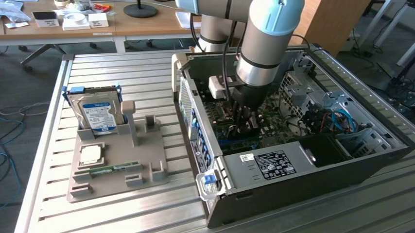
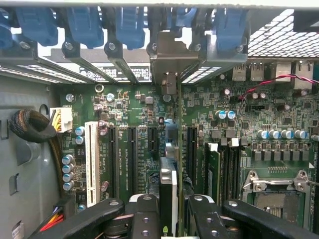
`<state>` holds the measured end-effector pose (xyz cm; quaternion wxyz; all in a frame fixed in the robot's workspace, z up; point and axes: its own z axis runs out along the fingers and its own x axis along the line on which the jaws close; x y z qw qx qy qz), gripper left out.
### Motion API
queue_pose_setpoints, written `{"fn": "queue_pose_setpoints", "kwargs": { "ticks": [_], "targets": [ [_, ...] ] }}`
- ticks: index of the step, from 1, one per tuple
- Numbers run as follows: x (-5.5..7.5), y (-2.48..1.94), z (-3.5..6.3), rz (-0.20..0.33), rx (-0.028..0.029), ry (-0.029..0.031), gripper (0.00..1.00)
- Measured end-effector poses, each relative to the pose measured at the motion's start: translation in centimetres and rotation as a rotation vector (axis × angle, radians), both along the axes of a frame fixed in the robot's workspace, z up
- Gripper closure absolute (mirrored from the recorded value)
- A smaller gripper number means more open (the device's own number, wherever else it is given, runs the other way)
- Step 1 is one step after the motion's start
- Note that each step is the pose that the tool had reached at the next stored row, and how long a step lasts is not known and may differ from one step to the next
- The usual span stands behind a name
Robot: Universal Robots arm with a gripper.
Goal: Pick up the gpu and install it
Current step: 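Insert the gpu into the slot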
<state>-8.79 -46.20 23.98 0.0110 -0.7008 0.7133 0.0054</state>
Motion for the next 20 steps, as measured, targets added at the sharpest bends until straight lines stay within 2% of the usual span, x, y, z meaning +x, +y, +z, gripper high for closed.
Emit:
{"fn": "queue_pose_setpoints", "kwargs": {
  "ticks": [14,15,16,17,18,20],
  "targets": [
    [-0.03,0.02,-0.04,0.000,0.0009,-0.0001,0.73],
    [-0.03,0.01,-0.03,0.000,0.0004,-0.0003,0.72],
    [-0.03,0.01,-0.02,0.000,0.0002,-0.0003,0.66],
    [-0.03,0.01,-0.02,0.000,0.0000,-0.0002,0.66],
    [-0.02,0.00,-0.01,0.000,-0.0002,-0.0001,0.60],
    [-0.02,0.00,-0.01,0.000,-0.0002,-0.0001,0.60]
  ]
}}
